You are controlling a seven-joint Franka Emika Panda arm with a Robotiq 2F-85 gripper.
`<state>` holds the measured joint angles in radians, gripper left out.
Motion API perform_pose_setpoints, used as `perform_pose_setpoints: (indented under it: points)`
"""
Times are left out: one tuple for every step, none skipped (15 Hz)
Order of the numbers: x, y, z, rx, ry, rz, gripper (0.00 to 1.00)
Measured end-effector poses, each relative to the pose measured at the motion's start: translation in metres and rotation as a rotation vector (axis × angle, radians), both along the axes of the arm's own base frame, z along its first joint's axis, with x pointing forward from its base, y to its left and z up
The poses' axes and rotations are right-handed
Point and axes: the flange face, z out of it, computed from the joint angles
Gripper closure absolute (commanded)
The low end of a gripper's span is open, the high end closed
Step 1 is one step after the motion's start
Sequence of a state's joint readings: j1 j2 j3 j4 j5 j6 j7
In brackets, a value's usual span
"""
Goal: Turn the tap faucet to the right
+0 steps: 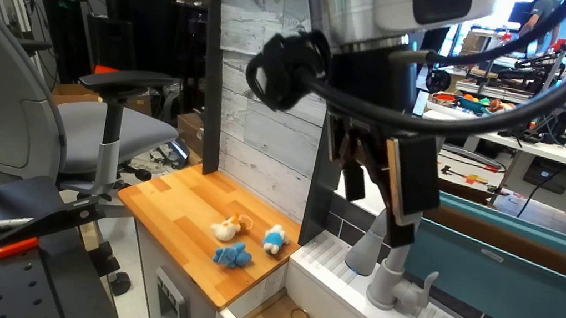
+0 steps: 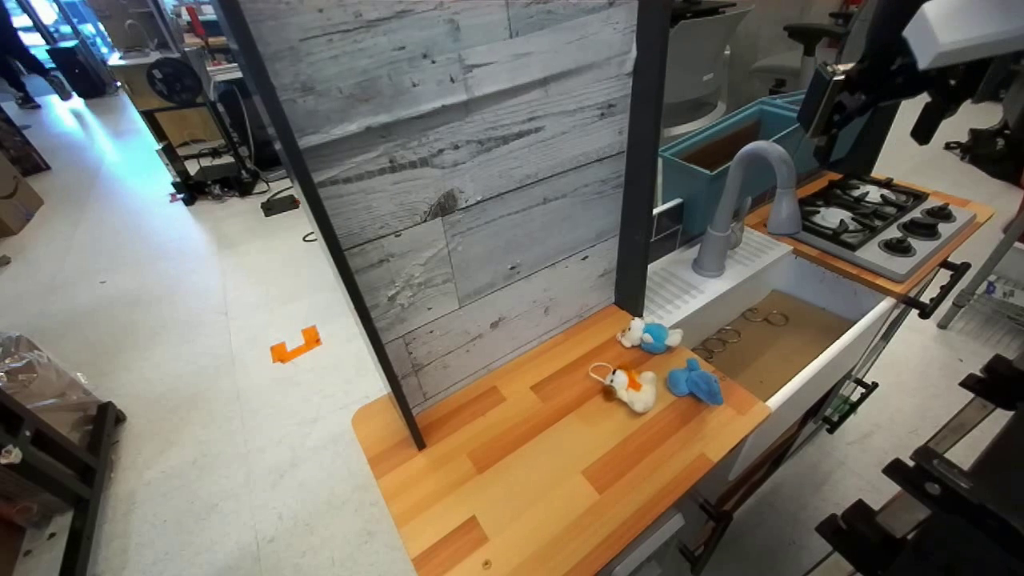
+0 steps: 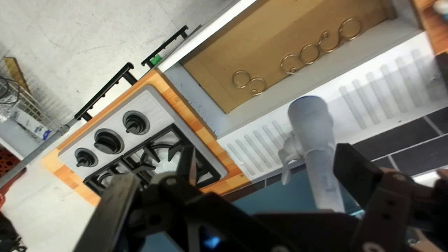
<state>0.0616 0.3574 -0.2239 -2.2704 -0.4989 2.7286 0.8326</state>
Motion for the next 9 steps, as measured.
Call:
perform_pose_setpoints:
  points:
    - [-0.005, 0.009, 0.008, 0.042, 0.02, 0.022, 0.0]
    - [-0.011, 0.019, 0.016, 0.083, 0.046, 0.047, 0.0]
    - [-0.017, 0.029, 0.023, 0.125, 0.074, 0.069, 0.0]
    - [-0.024, 0.038, 0.03, 0.165, 0.107, 0.09, 0.0]
    - [-0.03, 0.046, 0.037, 0.2, 0.14, 0.105, 0.0]
    - [-0.034, 0.05, 0.045, 0.229, 0.17, 0.113, 0.0]
    - [-0.038, 0.052, 0.053, 0.248, 0.193, 0.106, 0.0]
    - [-0.04, 0.052, 0.059, 0.256, 0.206, 0.1, 0.0]
    - [-0.041, 0.052, 0.063, 0.259, 0.208, 0.098, 0.0]
